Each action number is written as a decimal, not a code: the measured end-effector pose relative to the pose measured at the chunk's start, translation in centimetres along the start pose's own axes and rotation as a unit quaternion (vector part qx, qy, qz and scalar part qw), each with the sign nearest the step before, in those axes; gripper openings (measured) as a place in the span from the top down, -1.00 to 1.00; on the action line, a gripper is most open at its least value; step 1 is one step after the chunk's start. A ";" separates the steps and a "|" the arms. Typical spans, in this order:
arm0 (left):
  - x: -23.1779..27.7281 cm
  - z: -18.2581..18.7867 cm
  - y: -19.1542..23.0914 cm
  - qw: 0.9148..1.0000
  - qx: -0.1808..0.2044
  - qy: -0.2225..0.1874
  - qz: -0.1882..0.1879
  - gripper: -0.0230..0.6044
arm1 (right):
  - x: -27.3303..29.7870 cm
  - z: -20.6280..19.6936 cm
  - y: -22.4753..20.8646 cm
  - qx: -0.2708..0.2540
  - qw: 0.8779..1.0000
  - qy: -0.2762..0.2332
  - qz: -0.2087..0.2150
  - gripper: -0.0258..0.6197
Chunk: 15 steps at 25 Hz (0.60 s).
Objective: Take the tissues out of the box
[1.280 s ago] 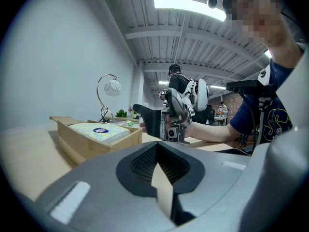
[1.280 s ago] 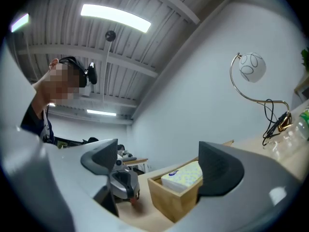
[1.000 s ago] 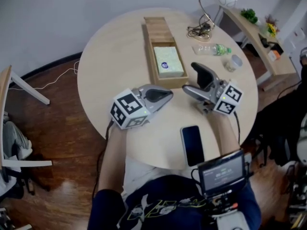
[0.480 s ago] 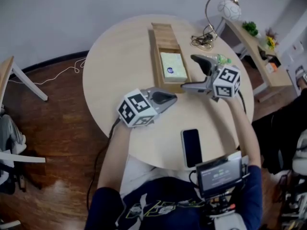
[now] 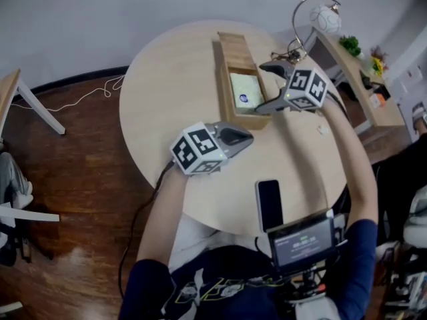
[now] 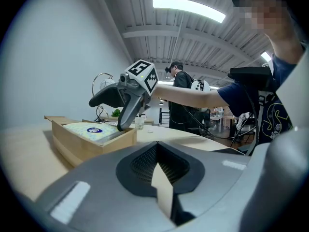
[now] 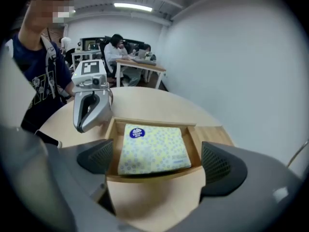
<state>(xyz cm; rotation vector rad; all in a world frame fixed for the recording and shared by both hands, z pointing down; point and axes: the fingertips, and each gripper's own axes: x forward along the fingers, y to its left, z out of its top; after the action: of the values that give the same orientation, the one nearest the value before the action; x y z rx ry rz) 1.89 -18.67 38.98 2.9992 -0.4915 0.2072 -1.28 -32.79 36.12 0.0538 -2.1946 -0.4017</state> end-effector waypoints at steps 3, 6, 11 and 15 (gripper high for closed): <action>0.1 0.0 0.0 1.000 0.001 0.000 0.000 0.91 | 1.1 -0.1 0.1 -0.031 0.998 0.040 0.023 -0.81; 0.1 0.0 0.0 1.000 0.000 0.000 -0.001 0.91 | 2.2 -0.5 0.7 -0.037 0.995 0.077 0.047 -0.80; 0.0 0.0 -0.2 1.000 0.003 0.001 -0.002 0.91 | 3.8 -1.9 1.0 -0.055 0.986 0.144 0.061 -0.82; 0.1 0.1 -0.5 1.000 0.011 0.003 -0.004 0.91 | 4.7 -3.1 0.8 -0.038 0.978 0.188 0.083 -0.90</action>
<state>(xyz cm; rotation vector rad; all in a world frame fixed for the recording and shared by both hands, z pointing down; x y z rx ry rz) 2.13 -18.27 38.88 3.0198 -0.4785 0.2212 -1.64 -33.69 41.73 -0.0886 -1.7940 -0.3486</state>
